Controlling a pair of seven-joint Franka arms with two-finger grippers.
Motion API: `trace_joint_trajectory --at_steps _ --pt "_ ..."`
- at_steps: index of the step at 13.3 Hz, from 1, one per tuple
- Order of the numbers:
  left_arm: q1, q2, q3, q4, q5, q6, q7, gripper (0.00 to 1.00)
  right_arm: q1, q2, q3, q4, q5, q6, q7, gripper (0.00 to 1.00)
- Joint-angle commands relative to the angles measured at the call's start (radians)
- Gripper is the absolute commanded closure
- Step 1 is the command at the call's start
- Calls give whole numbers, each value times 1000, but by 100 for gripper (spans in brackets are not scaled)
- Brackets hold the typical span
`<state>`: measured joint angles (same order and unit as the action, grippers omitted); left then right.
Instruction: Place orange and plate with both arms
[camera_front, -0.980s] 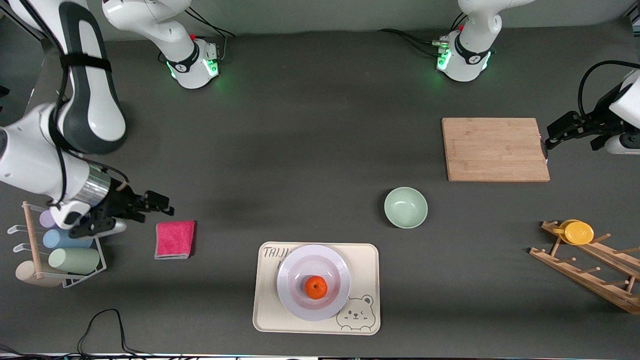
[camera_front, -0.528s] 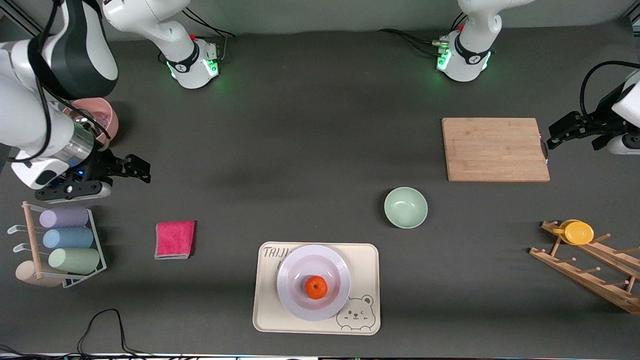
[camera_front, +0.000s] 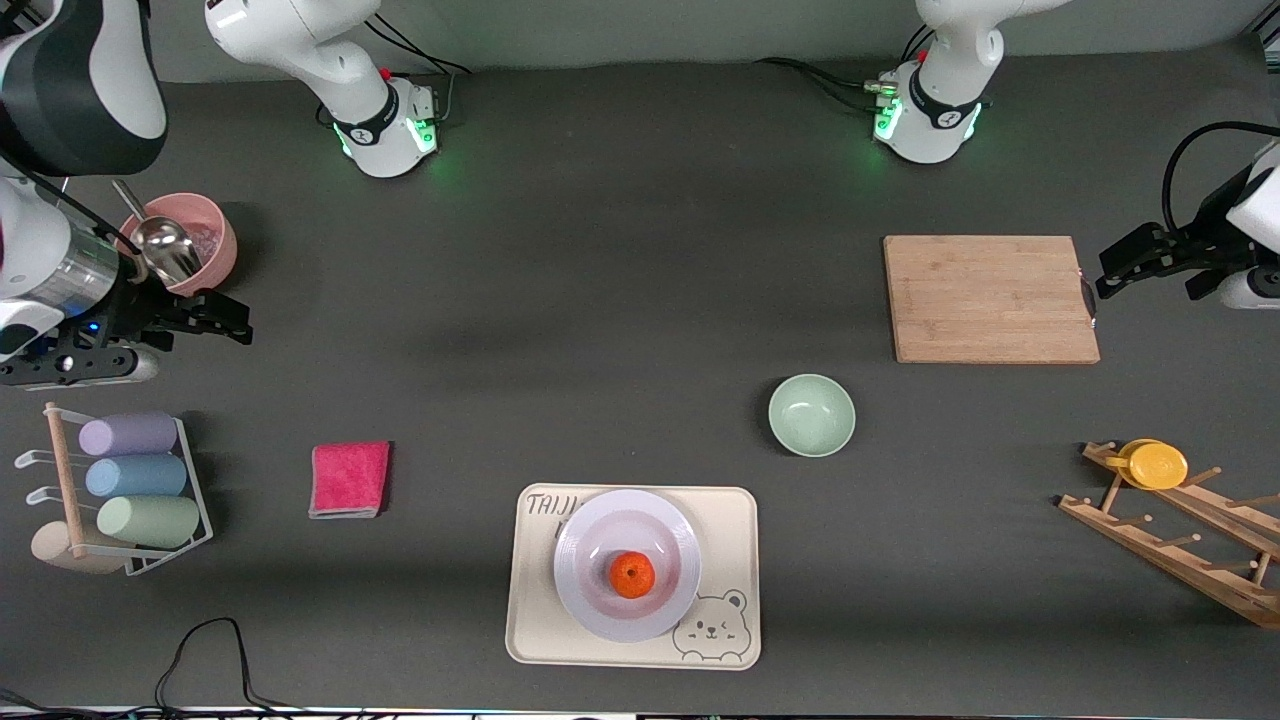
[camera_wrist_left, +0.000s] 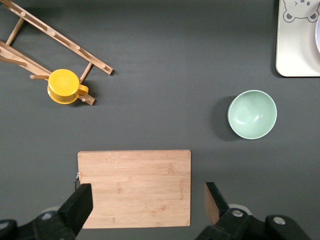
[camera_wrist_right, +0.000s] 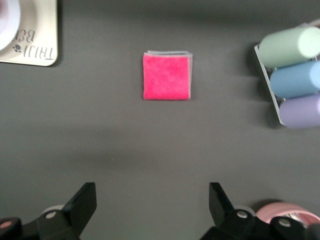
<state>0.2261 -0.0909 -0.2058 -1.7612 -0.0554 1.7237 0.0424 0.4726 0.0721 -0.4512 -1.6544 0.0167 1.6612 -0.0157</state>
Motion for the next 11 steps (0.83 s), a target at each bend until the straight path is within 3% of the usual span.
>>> trace_joint_trajectory --at_steps 1,6,7,8,9,11 --pt "4 -10 0 -6 -9 -4 16 0 -8 21 -9 62 -12 -43 -13 0" --pt "-4 -10 -3 -3 -6 -9 -4 0 -12 20 -38 90 -14 -34 -10 0" --pt "-2 -9 -1 -1 -6 -7 -4 0 -61 14 -17 90 -12 -40 -6 0" --pt "1 -9 -1 -1 -6 -9 -3 0 -151 6 84 87 -4 -40 9 0" --pt "1 -9 -1 -1 -6 -9 -3 0 -267 -23 223 70 -1 -43 13 0" --pt "4 -9 0 0 -3 -13 -3 0 -408 -87 382 -11 2 -44 13 0"
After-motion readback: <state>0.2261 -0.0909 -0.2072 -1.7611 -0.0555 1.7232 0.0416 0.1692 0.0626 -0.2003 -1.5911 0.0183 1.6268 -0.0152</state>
